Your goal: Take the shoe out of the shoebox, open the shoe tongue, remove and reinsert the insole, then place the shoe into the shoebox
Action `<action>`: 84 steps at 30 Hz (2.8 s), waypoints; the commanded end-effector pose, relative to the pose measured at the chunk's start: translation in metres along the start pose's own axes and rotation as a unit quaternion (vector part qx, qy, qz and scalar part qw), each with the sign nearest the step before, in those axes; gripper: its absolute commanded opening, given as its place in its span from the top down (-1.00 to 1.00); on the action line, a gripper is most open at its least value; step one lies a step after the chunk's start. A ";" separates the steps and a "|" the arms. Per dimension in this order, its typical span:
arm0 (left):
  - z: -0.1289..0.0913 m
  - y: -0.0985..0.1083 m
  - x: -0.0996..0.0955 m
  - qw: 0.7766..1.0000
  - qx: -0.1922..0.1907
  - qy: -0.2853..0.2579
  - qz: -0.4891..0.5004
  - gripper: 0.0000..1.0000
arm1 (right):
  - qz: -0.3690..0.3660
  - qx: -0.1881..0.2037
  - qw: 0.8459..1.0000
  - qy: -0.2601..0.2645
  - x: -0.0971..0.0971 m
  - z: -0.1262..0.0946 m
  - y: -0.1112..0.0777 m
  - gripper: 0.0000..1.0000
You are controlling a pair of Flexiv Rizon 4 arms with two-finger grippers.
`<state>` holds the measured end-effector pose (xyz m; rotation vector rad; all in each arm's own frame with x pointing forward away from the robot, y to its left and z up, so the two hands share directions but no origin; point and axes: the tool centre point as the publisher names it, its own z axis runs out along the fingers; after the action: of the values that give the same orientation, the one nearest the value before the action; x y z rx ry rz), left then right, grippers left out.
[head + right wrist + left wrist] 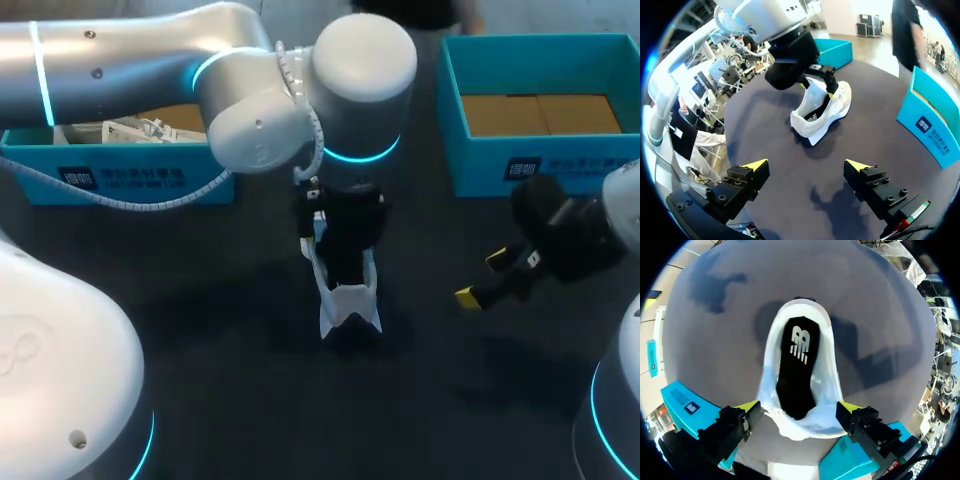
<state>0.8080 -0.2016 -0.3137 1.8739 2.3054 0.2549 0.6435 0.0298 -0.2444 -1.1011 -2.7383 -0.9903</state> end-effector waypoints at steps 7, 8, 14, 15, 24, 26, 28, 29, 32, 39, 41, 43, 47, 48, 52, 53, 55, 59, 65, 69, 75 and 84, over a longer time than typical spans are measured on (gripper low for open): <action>-0.024 0.008 0.003 1.000 -0.009 -0.019 0.003 -1.00 | -0.003 -0.002 1.000 0.000 0.000 0.000 0.001 -1.00; -0.026 0.009 0.002 1.000 -0.009 -0.019 0.003 -1.00 | -0.003 -0.003 1.000 0.000 0.000 0.000 0.001 -1.00; -0.033 0.015 0.002 1.000 -0.019 -0.023 0.009 -1.00 | 0.000 -0.007 1.000 -0.001 0.002 0.000 -0.003 -1.00; -0.035 0.016 0.003 1.000 -0.018 -0.023 0.010 -1.00 | 0.001 -0.008 1.000 -0.001 0.002 0.000 -0.003 -1.00; -0.049 0.032 0.006 0.999 -0.035 -0.026 0.006 -1.00 | 0.005 -0.012 1.000 -0.001 0.001 0.001 -0.005 -1.00; -0.052 0.034 0.006 0.999 -0.036 -0.029 0.004 -1.00 | 0.006 -0.013 1.000 -0.001 0.001 0.001 -0.006 -1.00; -0.053 0.037 0.005 0.999 -0.038 -0.030 0.003 -1.00 | 0.006 -0.013 1.000 0.000 0.000 0.002 -0.006 -1.00; -0.052 0.040 0.005 0.999 -0.040 -0.029 0.004 -1.00 | 0.006 -0.013 1.000 0.000 0.000 0.002 -0.005 -1.00; -0.047 0.045 0.006 0.999 -0.046 -0.021 0.015 -1.00 | 0.006 -0.013 1.000 0.001 0.000 0.003 -0.005 -1.00; -0.034 0.045 0.005 0.998 -0.044 -0.019 0.032 -0.38 | 0.010 -0.013 1.000 0.001 0.001 0.003 -0.006 -1.00; -0.029 0.043 0.005 0.998 -0.039 -0.021 0.034 0.01 | 0.011 -0.013 1.000 0.001 0.001 0.003 -0.006 -1.00; -0.026 0.040 0.006 0.999 -0.036 -0.019 0.036 0.11 | 0.012 -0.013 1.000 0.001 0.002 0.003 -0.007 -1.00; -0.020 0.035 0.007 0.999 -0.029 -0.016 0.036 0.25 | 0.014 -0.013 1.000 0.000 0.002 0.002 -0.007 -1.00; -0.020 0.035 0.007 0.999 -0.026 -0.015 0.036 0.27 | 0.014 -0.014 1.000 0.000 0.002 0.002 -0.007 -1.00; -0.018 0.035 0.006 0.999 -0.024 -0.014 0.035 0.47 | 0.016 -0.014 1.000 0.000 0.002 0.002 -0.009 -1.00; -0.018 0.035 0.006 0.999 -0.024 -0.014 0.035 0.48 | 0.016 -0.015 1.000 0.000 0.002 0.002 -0.009 -1.00; -0.018 0.037 0.006 0.999 -0.024 -0.014 0.035 0.51 | 0.017 -0.015 1.000 -0.001 0.002 0.001 -0.010 -1.00; -0.016 0.038 0.004 0.999 -0.022 -0.013 0.035 0.54 | 0.019 -0.016 1.000 -0.001 0.002 0.001 -0.010 -1.00; -0.008 0.036 -0.002 0.999 -0.013 -0.014 0.037 0.50 | 0.021 -0.015 1.000 -0.001 0.002 0.001 -0.012 -1.00; -0.004 0.034 -0.005 0.999 -0.009 -0.011 0.041 0.51 | 0.024 -0.015 1.000 -0.002 0.002 -0.001 -0.014 -1.00; -0.001 0.026 -0.001 0.999 0.000 -0.008 0.051 0.40 | 0.028 -0.019 0.999 -0.003 0.003 -0.001 -0.017 -1.00; 0.002 0.011 0.004 0.998 0.013 -0.008 0.057 0.40 | 0.025 -0.019 1.000 0.001 0.003 0.003 -0.015 -1.00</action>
<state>0.8204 -0.1986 -0.3132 2.0166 2.2118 0.2295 0.6329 0.0251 -0.2538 -1.1675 -2.6861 -1.0355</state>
